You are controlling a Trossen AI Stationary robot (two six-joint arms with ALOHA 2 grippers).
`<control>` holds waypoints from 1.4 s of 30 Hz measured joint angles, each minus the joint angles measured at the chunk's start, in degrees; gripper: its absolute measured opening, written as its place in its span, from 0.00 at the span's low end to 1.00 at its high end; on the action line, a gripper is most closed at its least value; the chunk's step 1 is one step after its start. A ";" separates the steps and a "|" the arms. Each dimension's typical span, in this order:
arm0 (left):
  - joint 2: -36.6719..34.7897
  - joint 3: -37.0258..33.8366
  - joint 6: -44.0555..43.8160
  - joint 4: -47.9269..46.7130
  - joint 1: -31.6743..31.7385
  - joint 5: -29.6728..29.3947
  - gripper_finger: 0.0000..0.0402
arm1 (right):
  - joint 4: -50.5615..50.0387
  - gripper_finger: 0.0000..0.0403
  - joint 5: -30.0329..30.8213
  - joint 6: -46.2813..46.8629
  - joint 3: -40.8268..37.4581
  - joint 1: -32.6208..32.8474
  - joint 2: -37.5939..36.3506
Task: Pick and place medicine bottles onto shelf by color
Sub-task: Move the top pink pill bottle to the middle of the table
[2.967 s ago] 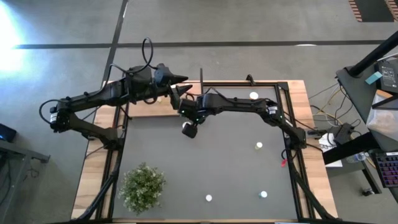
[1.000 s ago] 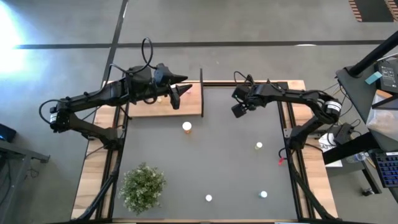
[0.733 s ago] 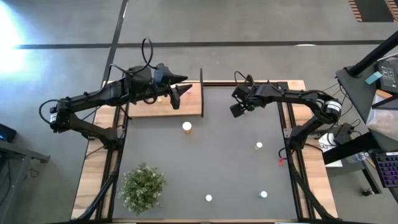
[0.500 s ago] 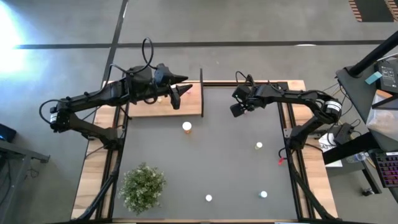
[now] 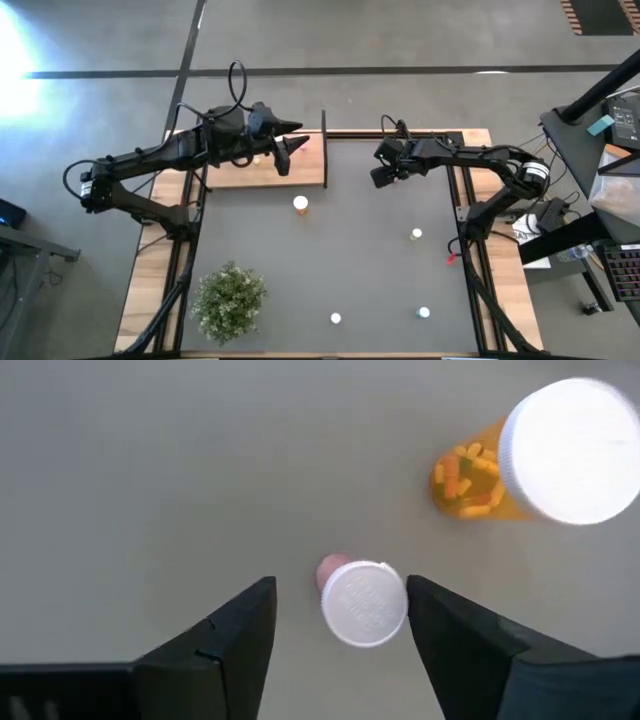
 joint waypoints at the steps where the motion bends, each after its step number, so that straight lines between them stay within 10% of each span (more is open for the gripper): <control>1: 0.00 0.00 0.00 0.00 0.00 0.00 0.43 | -0.02 0.51 0.24 0.00 0.00 -0.01 0.00; 23: 0.00 0.00 0.03 -0.02 0.05 0.00 0.43 | -2.67 0.30 -2.83 1.70 3.18 0.26 -0.04; 42: 0.00 0.00 0.03 -0.03 0.07 0.00 0.43 | -3.68 0.30 -3.02 3.02 16.35 21.77 -0.09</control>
